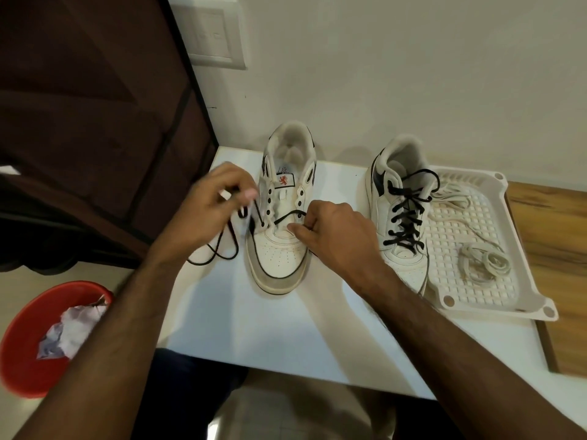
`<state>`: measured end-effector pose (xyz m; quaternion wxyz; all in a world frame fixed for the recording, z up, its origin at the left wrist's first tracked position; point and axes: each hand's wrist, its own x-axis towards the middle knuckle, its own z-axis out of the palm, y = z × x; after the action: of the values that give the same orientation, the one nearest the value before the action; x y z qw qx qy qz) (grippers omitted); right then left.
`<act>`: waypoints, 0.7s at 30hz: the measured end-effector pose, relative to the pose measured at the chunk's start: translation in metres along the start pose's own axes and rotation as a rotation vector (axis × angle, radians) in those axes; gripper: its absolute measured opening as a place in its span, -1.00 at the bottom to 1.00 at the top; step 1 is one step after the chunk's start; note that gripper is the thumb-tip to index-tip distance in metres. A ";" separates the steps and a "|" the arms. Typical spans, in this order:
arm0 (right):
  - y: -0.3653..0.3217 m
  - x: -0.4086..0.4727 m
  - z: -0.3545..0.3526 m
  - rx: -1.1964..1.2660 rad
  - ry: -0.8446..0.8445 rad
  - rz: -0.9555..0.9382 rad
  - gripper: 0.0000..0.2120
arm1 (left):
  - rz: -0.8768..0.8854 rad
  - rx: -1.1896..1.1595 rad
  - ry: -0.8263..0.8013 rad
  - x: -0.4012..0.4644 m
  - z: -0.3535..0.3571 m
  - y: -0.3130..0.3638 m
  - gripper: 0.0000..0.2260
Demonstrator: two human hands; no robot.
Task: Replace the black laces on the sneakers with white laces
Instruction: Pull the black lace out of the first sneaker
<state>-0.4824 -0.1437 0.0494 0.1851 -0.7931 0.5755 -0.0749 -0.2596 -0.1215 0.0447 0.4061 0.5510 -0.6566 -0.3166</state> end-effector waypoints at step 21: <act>0.004 0.001 -0.001 -0.027 0.020 -0.012 -0.59 | -0.036 -0.055 0.075 0.001 0.002 0.008 -0.81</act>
<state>-0.4859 -0.1460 0.0488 0.1683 -0.7983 0.5733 -0.0761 -0.2645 -0.1209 0.0507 0.4394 0.5630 -0.6220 -0.3211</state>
